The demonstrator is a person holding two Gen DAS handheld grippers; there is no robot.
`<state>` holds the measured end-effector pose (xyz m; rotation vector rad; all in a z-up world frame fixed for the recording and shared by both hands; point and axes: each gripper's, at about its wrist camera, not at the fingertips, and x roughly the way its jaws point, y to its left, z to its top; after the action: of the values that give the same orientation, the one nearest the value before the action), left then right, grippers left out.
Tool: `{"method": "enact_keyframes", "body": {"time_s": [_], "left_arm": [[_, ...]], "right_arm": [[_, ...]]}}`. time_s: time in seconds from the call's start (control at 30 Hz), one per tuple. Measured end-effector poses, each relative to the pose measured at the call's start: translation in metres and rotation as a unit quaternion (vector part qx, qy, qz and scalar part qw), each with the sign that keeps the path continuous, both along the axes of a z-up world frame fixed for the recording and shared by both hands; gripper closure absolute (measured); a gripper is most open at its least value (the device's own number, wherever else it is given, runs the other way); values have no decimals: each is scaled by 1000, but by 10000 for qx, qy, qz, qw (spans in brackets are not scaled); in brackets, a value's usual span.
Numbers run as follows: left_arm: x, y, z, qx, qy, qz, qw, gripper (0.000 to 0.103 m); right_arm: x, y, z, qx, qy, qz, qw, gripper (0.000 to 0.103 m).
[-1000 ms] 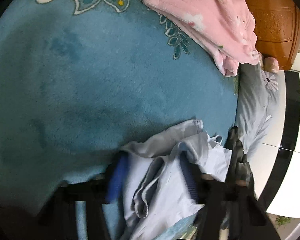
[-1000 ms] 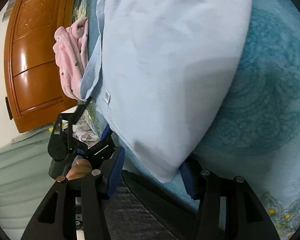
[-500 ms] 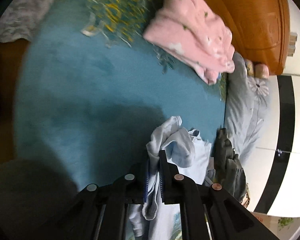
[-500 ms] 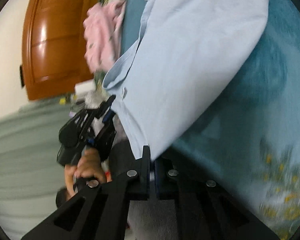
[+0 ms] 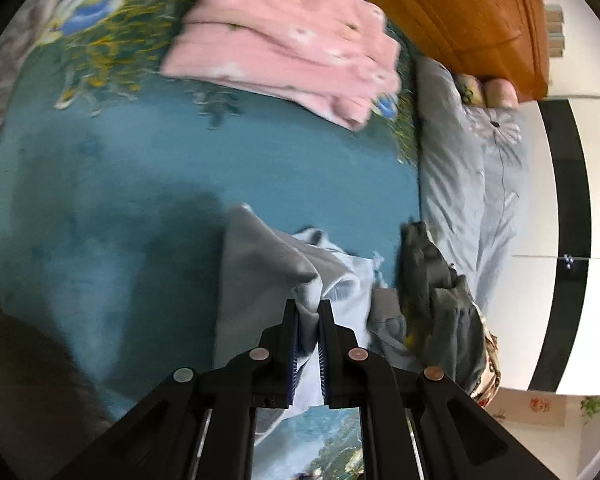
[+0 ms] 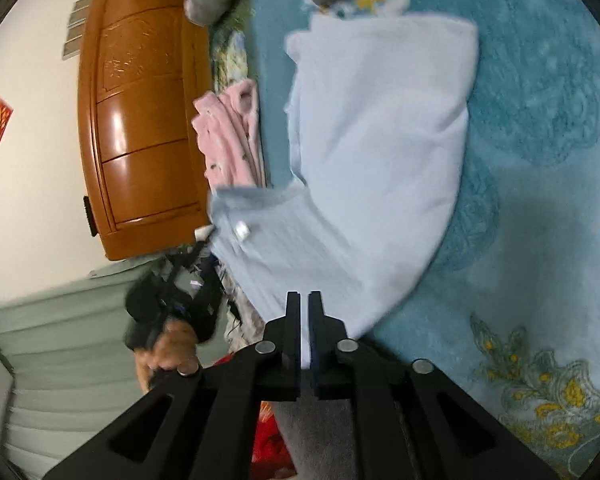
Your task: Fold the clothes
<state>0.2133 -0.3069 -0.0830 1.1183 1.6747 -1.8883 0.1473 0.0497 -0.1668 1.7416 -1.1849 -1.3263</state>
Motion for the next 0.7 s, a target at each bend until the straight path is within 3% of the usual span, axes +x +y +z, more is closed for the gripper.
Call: {"method": "enact_keyframes", "body": {"time_s": [0.07, 0.1, 0.13, 0.17, 0.2, 0.37, 0.47, 0.53, 0.6, 0.7], "left_arm": [[-6, 2, 2, -19, -59, -40, 10000, 94], [-6, 2, 2, -17, -92, -29, 10000, 94], [-6, 2, 1, -15, -124, -19, 9999, 94], [-6, 2, 1, -17, -157, -8, 9999, 94], [-6, 1, 1, -41, -193, 10, 9998, 94], [-7, 0, 2, -103, -295, 70, 9995, 94], [-10, 3, 3, -104, -300, 57, 9995, 94], [-12, 3, 3, -89, -310, 45, 9995, 94], [-13, 3, 4, -125, -347, 29, 9993, 94], [-16, -1, 7, -194, -376, 51, 9991, 94]], "right_arm": [[10, -6, -17, -60, -330, 138, 9993, 96], [16, -13, -24, -154, -493, 208, 9984, 88], [22, -19, -32, -249, -656, 278, 9971, 77], [28, -25, -39, -343, -819, 347, 9954, 48], [32, -30, -42, -417, -952, 341, 9940, 38], [56, -54, -57, -785, -1616, 306, 9833, 38], [50, -64, -59, -774, -1603, 155, 9839, 38], [46, -68, -63, -810, -1656, -17, 9829, 42], [40, -64, -61, -950, -1670, -154, 9812, 98], [30, -57, -58, -1160, -1689, -360, 9781, 99]]}}
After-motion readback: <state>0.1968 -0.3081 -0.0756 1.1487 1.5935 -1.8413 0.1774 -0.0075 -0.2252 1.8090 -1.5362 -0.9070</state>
